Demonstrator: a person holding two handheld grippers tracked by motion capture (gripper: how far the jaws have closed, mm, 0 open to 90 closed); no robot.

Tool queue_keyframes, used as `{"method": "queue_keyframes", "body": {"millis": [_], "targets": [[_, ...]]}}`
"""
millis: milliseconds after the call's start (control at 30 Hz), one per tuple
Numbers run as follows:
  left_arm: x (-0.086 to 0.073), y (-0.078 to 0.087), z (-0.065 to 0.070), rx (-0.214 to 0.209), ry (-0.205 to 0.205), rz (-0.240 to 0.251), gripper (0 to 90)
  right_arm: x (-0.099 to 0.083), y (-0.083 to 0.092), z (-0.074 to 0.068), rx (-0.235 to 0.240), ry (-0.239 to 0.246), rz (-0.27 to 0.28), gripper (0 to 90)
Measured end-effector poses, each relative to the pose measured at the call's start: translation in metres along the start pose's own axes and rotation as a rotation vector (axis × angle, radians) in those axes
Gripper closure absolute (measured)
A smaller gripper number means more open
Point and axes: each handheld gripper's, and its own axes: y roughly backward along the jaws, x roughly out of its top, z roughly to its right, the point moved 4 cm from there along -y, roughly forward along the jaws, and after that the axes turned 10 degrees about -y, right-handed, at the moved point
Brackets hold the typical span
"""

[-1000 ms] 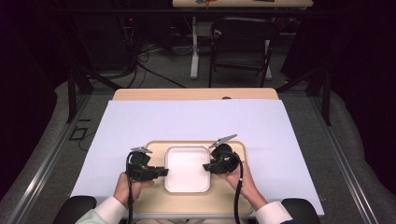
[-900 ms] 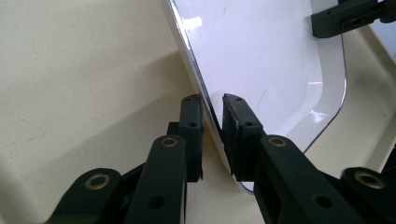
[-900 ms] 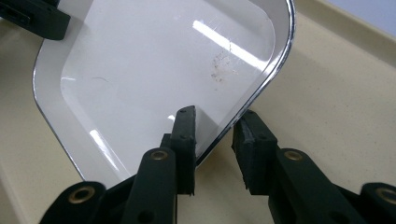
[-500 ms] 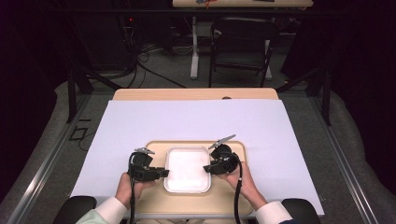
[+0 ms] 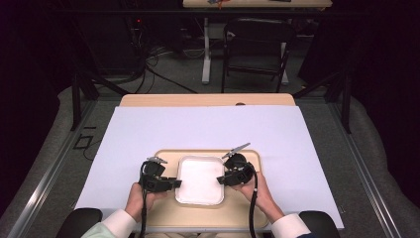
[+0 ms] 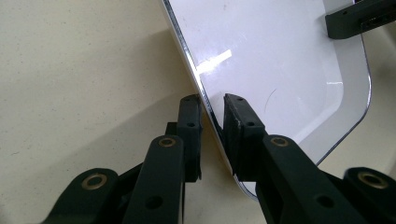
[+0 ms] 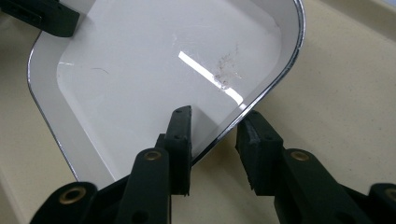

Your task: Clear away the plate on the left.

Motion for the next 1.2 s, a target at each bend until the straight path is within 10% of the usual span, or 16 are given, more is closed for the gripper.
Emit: {"method": "queue_keyframes", "body": {"millis": [1200], "targets": [[-0.003,-0.004,0.005,-0.029,0.001,-0.026,67.5,-0.001,-0.011,0.007,-0.101,0.047,-0.017,58.4]]}}
